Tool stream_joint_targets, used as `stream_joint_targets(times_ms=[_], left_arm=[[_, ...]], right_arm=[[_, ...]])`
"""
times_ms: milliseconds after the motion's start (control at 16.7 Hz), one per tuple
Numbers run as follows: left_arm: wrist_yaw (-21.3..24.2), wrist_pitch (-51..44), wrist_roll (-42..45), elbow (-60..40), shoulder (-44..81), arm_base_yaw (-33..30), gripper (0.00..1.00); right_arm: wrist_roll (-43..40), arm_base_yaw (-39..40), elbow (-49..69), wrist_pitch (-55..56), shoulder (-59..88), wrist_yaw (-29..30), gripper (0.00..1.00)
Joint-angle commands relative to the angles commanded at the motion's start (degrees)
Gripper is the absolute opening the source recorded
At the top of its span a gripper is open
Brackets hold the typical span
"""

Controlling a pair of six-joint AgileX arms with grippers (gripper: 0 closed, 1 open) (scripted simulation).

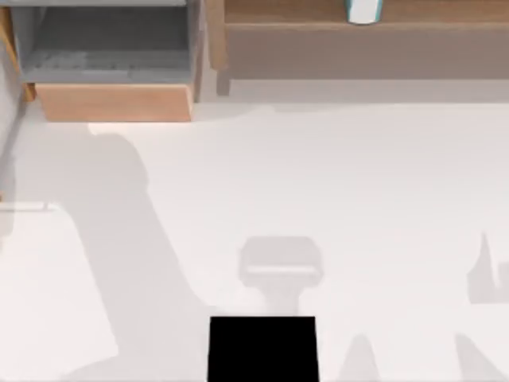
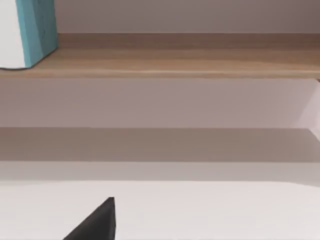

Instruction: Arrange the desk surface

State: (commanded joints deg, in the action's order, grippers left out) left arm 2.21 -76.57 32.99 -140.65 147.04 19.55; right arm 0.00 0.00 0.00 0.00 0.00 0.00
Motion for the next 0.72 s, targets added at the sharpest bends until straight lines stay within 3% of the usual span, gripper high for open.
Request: stream_joint_targets(times_ms=[300,720], left_arm=[[-1.46,0.82,-8.95,7.88,-12.37,-2.77,0.0],[0.55,3.02,-25.46,24.03,-27.39,-15.91,0.0]], right_arm=[[0.0,0.0,0.0,0.0,0.0,0.0,1.0],[0.0,0.0,0.0,0.0,0.0,0.0,1.0]])
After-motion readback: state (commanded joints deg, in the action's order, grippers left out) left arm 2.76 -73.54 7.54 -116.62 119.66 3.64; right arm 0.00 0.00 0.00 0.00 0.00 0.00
